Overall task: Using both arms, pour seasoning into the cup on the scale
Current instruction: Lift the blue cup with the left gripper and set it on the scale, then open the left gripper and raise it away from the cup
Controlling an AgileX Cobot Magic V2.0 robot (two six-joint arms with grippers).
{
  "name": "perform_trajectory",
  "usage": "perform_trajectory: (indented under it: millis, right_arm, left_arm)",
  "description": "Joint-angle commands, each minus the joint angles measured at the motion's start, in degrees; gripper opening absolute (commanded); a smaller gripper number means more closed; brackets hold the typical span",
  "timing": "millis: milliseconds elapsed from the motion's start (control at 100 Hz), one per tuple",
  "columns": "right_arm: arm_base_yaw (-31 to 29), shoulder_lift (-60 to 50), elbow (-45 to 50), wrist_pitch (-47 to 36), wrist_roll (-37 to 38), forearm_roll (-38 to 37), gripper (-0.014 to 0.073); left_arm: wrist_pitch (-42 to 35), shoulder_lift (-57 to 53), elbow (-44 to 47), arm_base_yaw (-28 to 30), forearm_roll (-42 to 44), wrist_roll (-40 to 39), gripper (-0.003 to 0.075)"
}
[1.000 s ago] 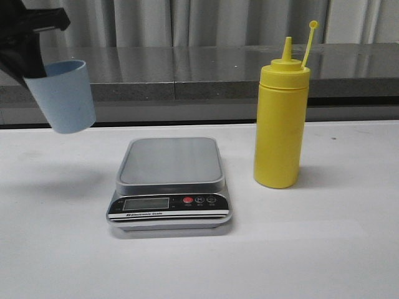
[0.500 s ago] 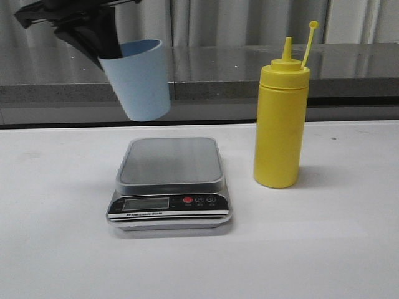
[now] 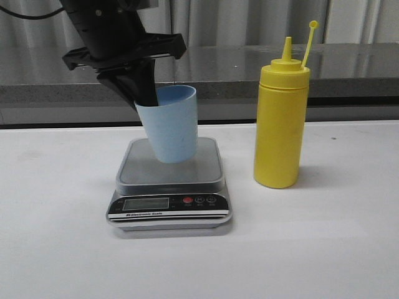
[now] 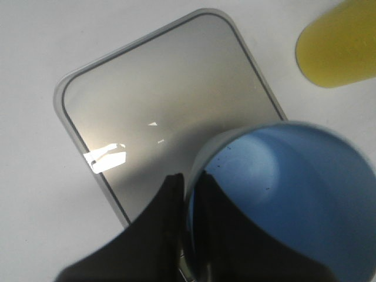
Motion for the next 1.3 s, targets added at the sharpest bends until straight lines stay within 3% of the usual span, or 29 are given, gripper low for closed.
perform_trajectory:
  millis: [0, 170, 440, 1150, 1290]
  right_arm:
    - [-0.3, -1.4, -0.9, -4.5, -0.4, -0.3, -0.0059]
    - [-0.3, -1.4, -0.9, -4.5, -0.4, -0.3, -0.0059]
    - [-0.3, -1.4, -0.9, -4.5, -0.4, -0.3, -0.0059]
    - [-0.3, -1.4, -0.9, -4.5, -0.4, -0.3, -0.0059]
    - [-0.3, -1.4, -0.9, -4.5, -0.4, -0.3, -0.0059]
  left_arm:
    - [-2.4, -2.5, -2.0, -0.4, -1.0, -0.1, 0.001]
    - [-2.8, -2.4, -2.0, -0.4, -1.0, 0.8, 0.0032]
    - [-3.1, -2.4, -2.0, -0.4, -1.0, 0.8, 0.02]
    - [3.0, -5.1, -8.8, 0.1, 2.3, 0.8, 0.0197]
    - [4.2, -7.3, -8.8, 1.8, 2.6, -0.1, 0.0148]
